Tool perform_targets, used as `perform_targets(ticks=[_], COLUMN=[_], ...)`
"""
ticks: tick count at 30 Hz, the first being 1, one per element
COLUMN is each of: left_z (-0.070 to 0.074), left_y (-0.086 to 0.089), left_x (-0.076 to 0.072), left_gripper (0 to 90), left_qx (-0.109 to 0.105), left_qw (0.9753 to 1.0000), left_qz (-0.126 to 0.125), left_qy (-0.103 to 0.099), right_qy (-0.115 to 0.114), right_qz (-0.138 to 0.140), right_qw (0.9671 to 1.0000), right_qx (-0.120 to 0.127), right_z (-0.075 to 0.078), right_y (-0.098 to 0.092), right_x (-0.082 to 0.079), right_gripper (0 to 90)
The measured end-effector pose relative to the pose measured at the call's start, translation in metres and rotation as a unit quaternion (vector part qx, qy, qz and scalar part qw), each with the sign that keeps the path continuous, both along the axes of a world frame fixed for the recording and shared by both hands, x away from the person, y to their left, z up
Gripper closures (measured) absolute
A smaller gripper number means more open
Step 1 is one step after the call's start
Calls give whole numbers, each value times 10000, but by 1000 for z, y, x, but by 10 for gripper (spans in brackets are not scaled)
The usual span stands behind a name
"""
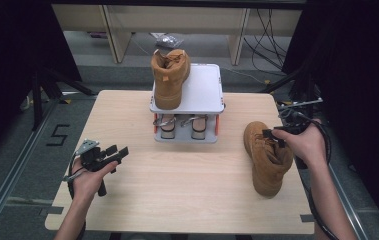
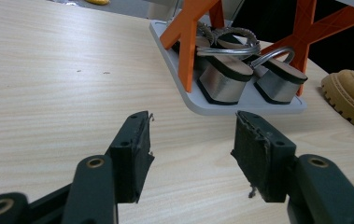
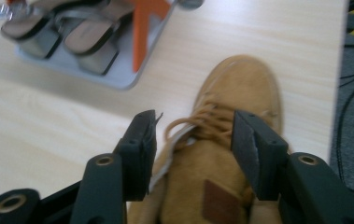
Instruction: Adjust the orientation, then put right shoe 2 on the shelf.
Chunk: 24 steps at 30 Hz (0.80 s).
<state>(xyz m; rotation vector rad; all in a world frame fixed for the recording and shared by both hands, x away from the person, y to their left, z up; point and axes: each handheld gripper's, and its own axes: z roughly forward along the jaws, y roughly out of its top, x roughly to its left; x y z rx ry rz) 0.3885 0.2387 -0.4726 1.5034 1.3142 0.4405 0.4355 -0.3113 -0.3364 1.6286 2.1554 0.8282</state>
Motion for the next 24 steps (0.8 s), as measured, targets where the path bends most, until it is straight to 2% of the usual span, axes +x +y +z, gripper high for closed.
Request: perform_targets(ticks=[1, 3, 6, 7, 9, 10, 13, 15, 16, 17, 18, 19, 20, 21, 22, 23, 24], left_z=[0, -1, -2, -2, -3, -3, -3, -2, -2, -2, -1, -1, -1, -1, -1, -1, -2], left_y=[0, 0, -1, -2, -2, -3, -4, -4, -5, -4, -4, -4, -3, -3, -4, -4, -5], left_x=[0, 1, 1, 1, 0, -1, -2, -3, -4, -4, -4, -4, -4, -4, -4, -4, -4], left_gripper=[454, 453, 453, 454, 454, 454, 457, 459, 459, 458, 457, 457, 457, 457, 457, 457, 457], left_qx=[-18, -2, -28, -39, -22, -40, -8, -28, -69, -63, -59, -59, -54, -58, -66, -61, -51], left_qw=[10000, 10000, 10000, 10000, 10000, 10000, 10000, 9999, 9999, 10000, 10000, 10000, 10000, 10000, 10000, 10000, 10000], left_qz=[8, 7, -5, -5, -20, -31, -60, -67, -57, -60, -61, -60, -55, -43, -34, -30, -25], left_qy=[9, 22, 35, 35, 63, 73, 56, 69, 59, 37, 36, 37, 37, 34, 34, 38, 60], right_qy=[-44, -65, -122, -165, -214, -234, -216, -304, -239, -194, -193, -190, -142, -80, -78, -9, 33], right_qz=[-110, -161, -458, -460, -520, -382, -435, -418, -426, -490, -727, -724, -580, -721, -674, -902, -906], right_qw=[9999, 9998, 9988, 9988, 9984, 9989, 9988, 9986, 9986, 9985, 9972, 9971, 9980, 9971, 9972, 9958, 9956], right_qx=[67, -34, 104, 15, 20, -121, -109, -106, -193, -167, 22, -121, -214, -231, -309, -154, -229], right_z=[2, 2, 4, 4, 5, 4, 2, 0, 1, 1, 1, 1, 2, 3, 5, 5, 6], right_y=[-5, -14, -19, -23, -27, -32, -38, -41, -42, -43, -41, -44, -48, -48, -52, -50, -52], right_x=[-1, -1, -5, -6, -9, -9, -12, -13, -14, -15, -15, -16, -15, -15, -14, -15, -14], right_gripper=[537, 556, 567, 567, 568, 569, 574, 579, 579, 575, 575, 573, 566, 560, 547, 536, 526])
